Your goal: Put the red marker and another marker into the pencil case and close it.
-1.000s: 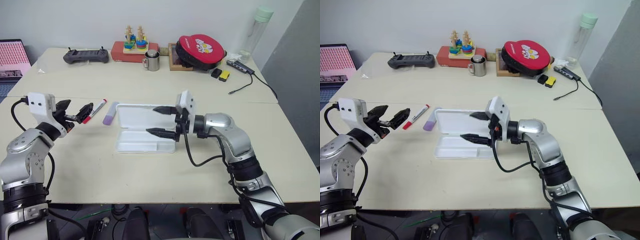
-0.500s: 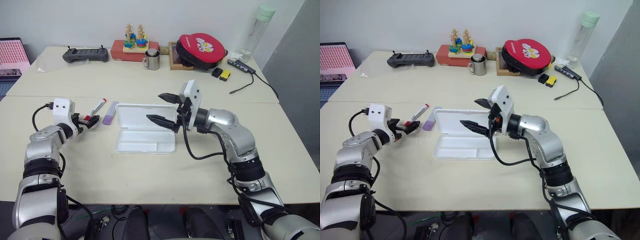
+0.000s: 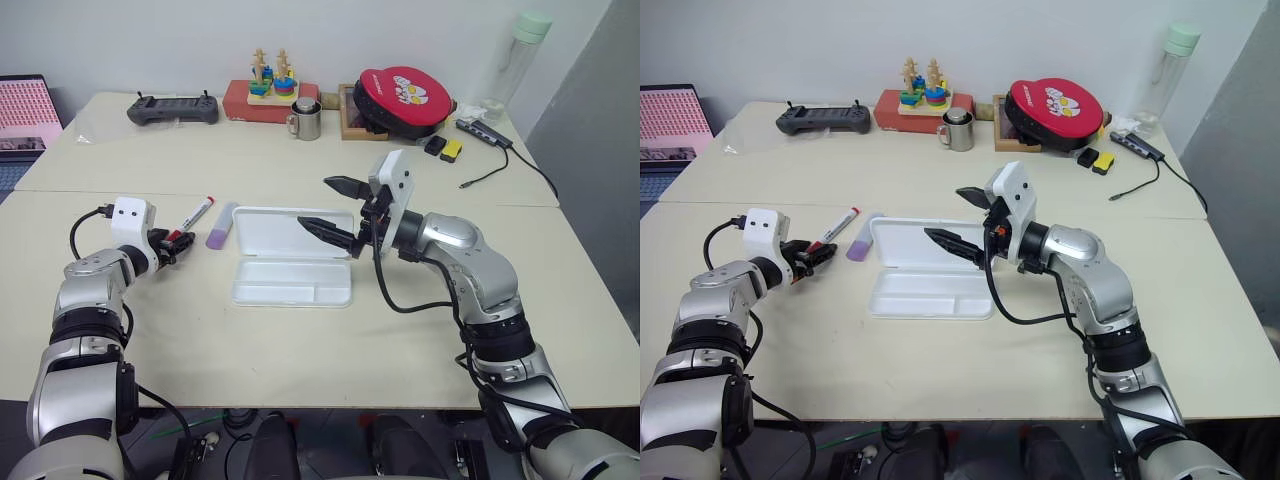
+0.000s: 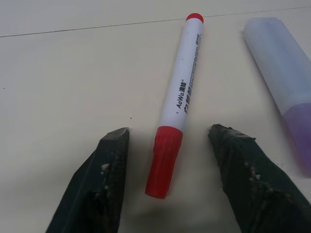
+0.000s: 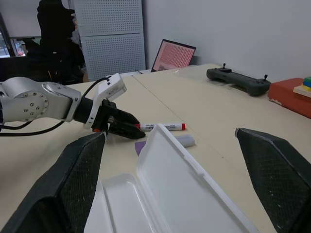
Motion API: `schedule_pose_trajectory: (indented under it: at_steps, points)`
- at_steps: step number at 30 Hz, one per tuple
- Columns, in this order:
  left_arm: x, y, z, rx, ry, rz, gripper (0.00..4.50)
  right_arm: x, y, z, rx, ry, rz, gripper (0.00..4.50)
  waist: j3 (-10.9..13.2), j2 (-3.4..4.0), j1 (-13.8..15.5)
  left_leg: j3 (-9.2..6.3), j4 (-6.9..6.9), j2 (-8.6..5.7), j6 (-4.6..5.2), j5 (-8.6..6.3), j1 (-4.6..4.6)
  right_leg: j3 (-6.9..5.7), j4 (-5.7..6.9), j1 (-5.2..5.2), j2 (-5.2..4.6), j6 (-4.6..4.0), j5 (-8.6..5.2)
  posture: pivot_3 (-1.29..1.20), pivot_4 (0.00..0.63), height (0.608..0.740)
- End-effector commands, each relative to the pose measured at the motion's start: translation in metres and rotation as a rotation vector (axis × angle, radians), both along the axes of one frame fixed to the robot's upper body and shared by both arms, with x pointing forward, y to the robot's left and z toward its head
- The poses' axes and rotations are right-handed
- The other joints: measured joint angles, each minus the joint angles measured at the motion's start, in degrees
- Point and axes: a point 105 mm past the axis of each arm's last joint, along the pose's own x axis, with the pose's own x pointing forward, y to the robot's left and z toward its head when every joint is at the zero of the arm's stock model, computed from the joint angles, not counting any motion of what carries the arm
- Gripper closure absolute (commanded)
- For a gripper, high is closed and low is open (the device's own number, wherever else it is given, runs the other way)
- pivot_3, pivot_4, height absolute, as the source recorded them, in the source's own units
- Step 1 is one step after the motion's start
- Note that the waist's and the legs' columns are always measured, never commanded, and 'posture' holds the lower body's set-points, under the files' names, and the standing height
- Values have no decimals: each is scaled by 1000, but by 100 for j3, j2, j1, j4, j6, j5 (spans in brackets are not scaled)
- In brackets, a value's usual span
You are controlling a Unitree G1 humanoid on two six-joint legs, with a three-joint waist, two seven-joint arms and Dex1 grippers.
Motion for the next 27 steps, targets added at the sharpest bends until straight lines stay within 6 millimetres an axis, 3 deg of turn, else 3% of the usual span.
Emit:
schedule_pose_trajectory:
  at_steps: [1, 8, 12, 14, 18, 20, 21, 23, 27]
  points:
    - [-2, 6, 5, 0, -22, 26, 2638, -7, 1, 19, 21, -72, 26, 0, 0, 0, -1, 0, 0, 0, 0, 0, 0, 0, 0, 0, 0, 0, 0, 0, 150, 740]
    - [-3, 10, 5, -16, -47, 79, 3967, -7, -1, 21, 20, -75, 31, 0, 0, 0, -1, 0, 0, 0, 0, 0, 0, 0, 0, 0, 0, 0, 0, 0, 150, 740]
    - [-1, 14, 8, -42, -97, 148, 4146, -9, -2, 22, 20, -82, 44, 0, 0, 0, 3, -1, 0, 0, 0, 0, 0, -1, 0, 1, -1, 0, 0, 0, 150, 740]
    - [5, 8, 33, -77, -225, 133, 4146, -11, -4, 24, 26, -87, 50, 0, 0, 0, 4, -1, 0, 0, 0, 0, 0, -1, 0, 1, -1, 0, 0, 0, 150, 740]
    - [0, -51, 123, -201, -580, -197, 4146, -18, -15, 34, 60, -98, 74, 0, 2, -3, 55, -13, 3, 0, -2, 1, -16, -13, -2, -3, -1, -1, 1, 0, 150, 740]
    - [-25, -95, 166, -260, -716, -485, 4146, -21, -24, 38, 66, -106, 82, 0, 4, -8, 106, -22, 4, 0, -6, 3, -29, -24, -3, -4, -1, -2, 1, 0, 150, 740]
    - [-35, -108, 177, -272, -746, -577, 4146, -22, -28, 39, 67, -107, 82, 0, 4, -8, 108, -28, 5, -1, -8, 4, -34, -30, -6, -1, -3, -2, 1, 0, 150, 740]
    - [-47, -130, 175, -219, -707, -722, 4146, -24, -36, 40, 65, -108, 84, 0, 2, -4, 94, -26, 5, -6, -7, 4, -31, -29, -11, 5, -9, -2, 1, 0, 150, 740]
    - [-58, -153, 159, -115, -611, -888, 4146, -29, -46, 39, 52, -105, 94, 0, 3, 28, 30, -25, 3, -6, -5, 4, -5, -25, -4, 18, -7, -2, 0, 0, 150, 740]
